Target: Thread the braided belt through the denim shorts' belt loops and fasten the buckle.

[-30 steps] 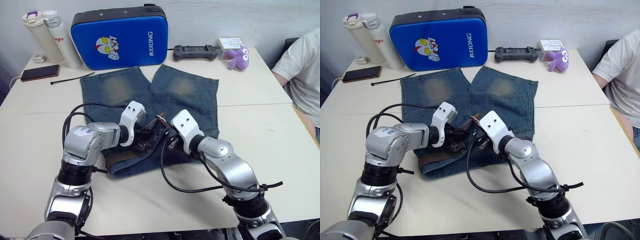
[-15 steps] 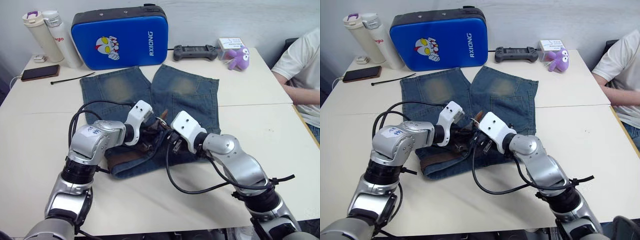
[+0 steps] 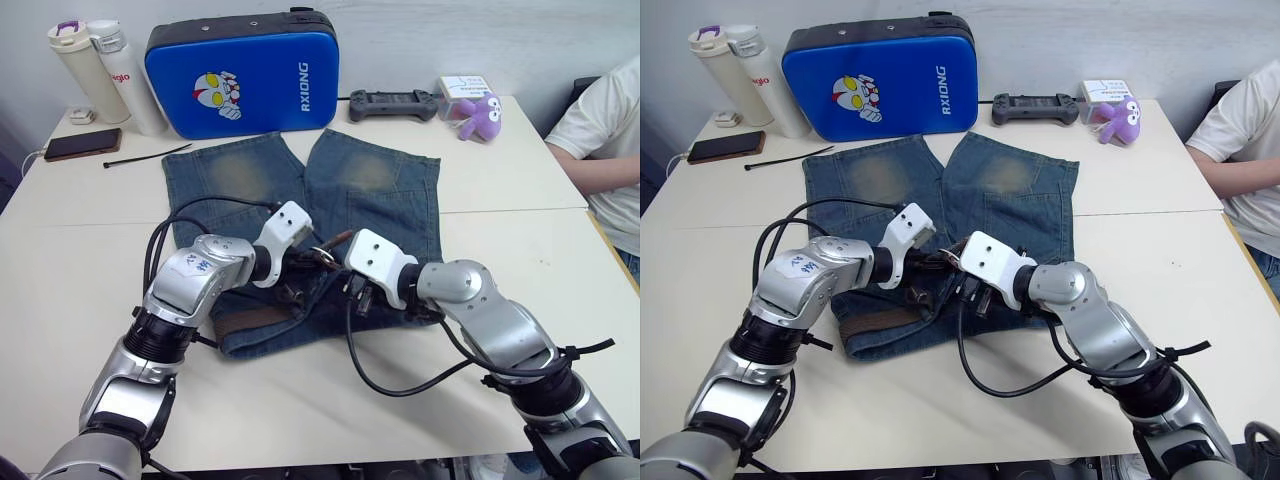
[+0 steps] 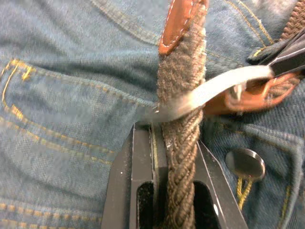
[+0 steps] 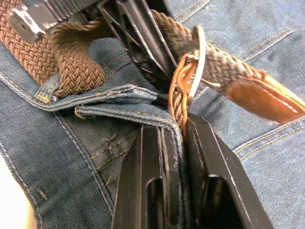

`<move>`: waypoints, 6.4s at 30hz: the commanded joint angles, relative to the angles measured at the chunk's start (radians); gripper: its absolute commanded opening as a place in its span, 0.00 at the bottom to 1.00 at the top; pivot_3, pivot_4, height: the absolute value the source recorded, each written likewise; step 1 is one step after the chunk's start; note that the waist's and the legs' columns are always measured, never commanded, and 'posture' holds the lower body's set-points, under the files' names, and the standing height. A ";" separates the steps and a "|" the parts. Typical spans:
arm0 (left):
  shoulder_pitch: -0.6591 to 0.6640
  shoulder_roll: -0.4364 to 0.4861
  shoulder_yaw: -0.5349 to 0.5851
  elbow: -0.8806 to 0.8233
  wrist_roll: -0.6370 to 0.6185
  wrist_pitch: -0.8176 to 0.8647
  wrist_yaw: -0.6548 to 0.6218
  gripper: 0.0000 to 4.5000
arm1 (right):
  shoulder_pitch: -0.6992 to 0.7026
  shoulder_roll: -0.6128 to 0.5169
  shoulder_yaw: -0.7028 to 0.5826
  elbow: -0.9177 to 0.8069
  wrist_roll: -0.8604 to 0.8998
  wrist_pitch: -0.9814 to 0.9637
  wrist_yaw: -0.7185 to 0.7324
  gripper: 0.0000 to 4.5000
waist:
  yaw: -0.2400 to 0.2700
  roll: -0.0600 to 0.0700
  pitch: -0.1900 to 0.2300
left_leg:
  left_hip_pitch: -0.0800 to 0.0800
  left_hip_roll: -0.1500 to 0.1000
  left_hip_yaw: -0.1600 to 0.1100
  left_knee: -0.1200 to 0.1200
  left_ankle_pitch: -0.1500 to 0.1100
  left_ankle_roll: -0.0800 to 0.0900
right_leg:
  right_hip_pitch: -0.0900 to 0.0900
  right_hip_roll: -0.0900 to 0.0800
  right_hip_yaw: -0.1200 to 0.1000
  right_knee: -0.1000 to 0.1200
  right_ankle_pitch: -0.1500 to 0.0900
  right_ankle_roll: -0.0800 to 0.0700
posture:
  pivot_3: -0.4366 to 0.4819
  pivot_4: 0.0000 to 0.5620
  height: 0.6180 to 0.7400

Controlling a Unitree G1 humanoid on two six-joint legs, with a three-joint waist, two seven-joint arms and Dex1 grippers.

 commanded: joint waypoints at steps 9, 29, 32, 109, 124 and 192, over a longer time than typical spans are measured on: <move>-0.013 0.042 -0.063 0.004 0.081 -0.104 -0.066 0.00 | -0.039 -0.169 -0.228 -0.125 0.260 0.086 0.206 0.99 | 0.001 0.000 0.000 | 0.000 0.000 0.000 0.000 0.000 0.000 | 0.001 0.000 0.000 -0.001 0.000 0.000 | 0.48 0.27 1.00; -0.007 0.023 -0.054 -0.035 0.100 -0.196 -0.143 0.00 | -0.229 -0.145 -0.022 0.368 -0.035 -0.515 0.262 0.88 | 0.000 -0.001 0.001 | 0.000 0.000 0.000 0.001 0.000 0.001 | 0.001 0.000 0.000 -0.001 0.000 0.000 | 0.48 0.27 1.00; -0.004 0.023 -0.052 -0.039 0.100 -0.195 -0.144 0.00 | -0.231 -0.137 -0.027 0.383 -0.049 -0.547 0.272 0.62 | 0.001 -0.001 0.001 | 0.000 0.000 0.000 0.001 0.000 0.001 | 0.001 0.000 0.000 -0.001 0.000 0.000 | 0.48 0.27 1.00; -0.101 -0.128 0.028 -0.033 -0.048 -0.063 -0.023 0.52 | -0.107 -0.324 -0.211 0.338 -0.062 -0.740 0.373 0.00 | 0.023 -0.002 0.001 | 0.000 0.001 0.001 0.003 0.000 0.001 | 0.002 0.001 0.000 0.000 0.000 0.000 | 0.48 0.27 1.00; -0.081 -0.157 0.119 -0.020 -0.081 0.080 0.018 0.00 | -0.088 -0.265 -0.307 0.222 0.111 -0.483 0.377 0.35 | 0.024 -0.002 0.001 | 0.000 0.001 0.001 0.003 0.000 0.001 | 0.002 0.001 0.000 0.001 0.000 0.000 | 0.48 0.27 1.00; 0.184 -0.542 0.784 -0.055 -1.090 0.234 0.828 0.00 | -0.274 -0.022 -0.245 0.414 0.551 0.207 0.269 0.01 | 0.024 -0.004 0.002 | 0.000 0.002 0.001 0.003 -0.001 0.000 | 0.003 0.001 -0.001 -0.002 0.001 0.001 | 0.48 0.27 1.00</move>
